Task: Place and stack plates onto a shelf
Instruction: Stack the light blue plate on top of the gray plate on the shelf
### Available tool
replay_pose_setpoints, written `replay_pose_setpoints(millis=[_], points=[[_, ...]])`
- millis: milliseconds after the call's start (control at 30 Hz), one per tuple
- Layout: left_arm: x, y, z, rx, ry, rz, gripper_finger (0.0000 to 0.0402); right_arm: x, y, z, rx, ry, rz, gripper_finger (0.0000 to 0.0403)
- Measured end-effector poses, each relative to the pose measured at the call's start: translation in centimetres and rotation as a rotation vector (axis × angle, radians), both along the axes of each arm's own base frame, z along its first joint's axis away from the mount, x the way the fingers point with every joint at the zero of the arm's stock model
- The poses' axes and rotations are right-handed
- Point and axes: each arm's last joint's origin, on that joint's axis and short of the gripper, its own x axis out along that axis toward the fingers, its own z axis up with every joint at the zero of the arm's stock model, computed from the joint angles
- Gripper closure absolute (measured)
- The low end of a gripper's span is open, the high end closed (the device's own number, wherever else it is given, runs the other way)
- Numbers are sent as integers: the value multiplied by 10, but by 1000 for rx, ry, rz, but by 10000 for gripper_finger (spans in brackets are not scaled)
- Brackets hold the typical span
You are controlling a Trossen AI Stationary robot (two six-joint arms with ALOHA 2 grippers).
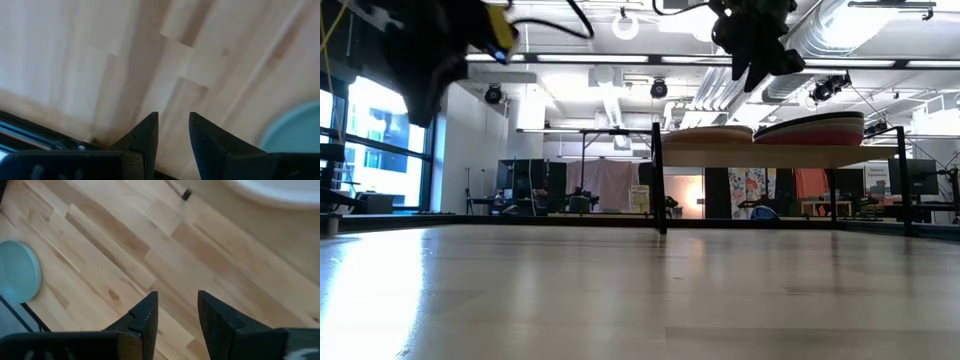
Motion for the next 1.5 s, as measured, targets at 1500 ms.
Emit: replay_pose_setpoints(millis=[1500], points=[[-59, -109, -85, -230, -125, -178, 243, 14, 121, 0, -104, 32, 56, 286]])
